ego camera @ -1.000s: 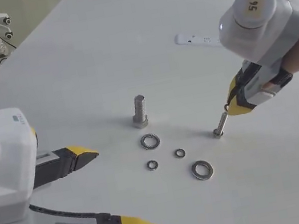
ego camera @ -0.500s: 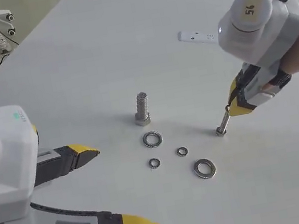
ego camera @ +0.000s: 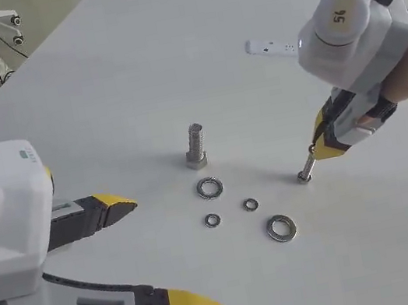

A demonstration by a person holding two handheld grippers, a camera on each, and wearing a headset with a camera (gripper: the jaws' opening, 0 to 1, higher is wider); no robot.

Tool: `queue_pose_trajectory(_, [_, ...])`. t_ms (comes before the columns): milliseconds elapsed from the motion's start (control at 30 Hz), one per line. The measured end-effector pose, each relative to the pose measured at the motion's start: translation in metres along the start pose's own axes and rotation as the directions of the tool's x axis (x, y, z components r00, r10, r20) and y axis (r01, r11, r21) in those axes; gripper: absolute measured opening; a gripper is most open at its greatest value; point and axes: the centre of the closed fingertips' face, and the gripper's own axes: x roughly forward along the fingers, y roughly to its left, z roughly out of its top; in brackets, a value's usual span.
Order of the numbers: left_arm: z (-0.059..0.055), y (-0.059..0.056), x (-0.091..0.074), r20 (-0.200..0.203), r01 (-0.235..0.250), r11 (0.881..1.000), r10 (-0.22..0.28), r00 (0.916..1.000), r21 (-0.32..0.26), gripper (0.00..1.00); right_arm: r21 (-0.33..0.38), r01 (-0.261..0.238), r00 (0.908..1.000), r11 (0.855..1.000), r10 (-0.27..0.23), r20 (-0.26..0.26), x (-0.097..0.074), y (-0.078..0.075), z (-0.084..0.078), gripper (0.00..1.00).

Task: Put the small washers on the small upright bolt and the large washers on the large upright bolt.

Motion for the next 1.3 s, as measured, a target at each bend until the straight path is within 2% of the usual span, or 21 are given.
queue_pose_trajectory(1300, [-0.001, 0.0, -0.001, -0.004, -0.002, 1.0, 0.002, 1.0, -0.007, 0.87, 0.021, -0.062, 0.9977, 0.998, 0.062, -0.025, 0.039, 0.008, -0.004, 0.14])
